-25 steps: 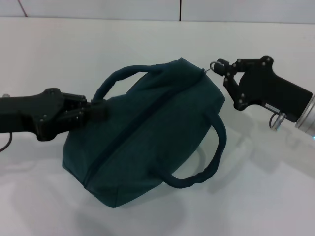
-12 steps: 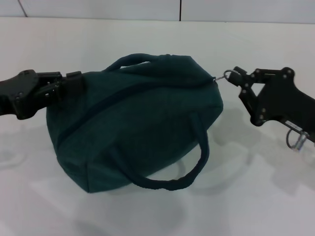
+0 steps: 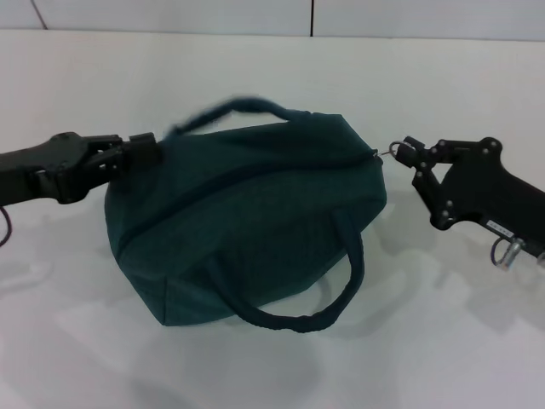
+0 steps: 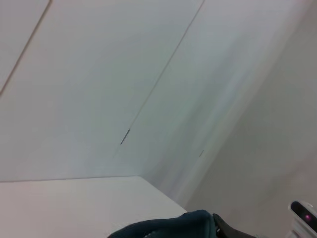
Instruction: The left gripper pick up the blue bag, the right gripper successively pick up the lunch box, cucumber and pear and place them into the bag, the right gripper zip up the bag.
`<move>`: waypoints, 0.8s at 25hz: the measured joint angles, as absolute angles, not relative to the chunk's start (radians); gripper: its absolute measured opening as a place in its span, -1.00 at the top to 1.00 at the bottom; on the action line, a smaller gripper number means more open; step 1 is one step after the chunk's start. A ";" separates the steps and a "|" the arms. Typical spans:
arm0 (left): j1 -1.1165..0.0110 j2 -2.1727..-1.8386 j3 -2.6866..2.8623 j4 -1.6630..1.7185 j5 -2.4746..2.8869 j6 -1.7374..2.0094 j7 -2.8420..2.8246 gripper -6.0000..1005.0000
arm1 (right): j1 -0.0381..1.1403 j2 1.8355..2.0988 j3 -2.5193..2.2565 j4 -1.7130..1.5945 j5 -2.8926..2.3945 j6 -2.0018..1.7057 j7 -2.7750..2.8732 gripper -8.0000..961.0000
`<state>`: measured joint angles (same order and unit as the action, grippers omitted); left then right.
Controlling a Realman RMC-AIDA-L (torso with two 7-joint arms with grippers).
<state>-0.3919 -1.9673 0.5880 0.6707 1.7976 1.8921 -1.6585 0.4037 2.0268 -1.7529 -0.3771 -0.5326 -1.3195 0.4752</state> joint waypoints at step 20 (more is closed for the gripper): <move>-0.395 -1.980 0.585 0.656 1.809 1.867 -1.640 0.90 | 0.477 2.028 -1.858 -0.352 -0.454 -1.121 0.476 0.96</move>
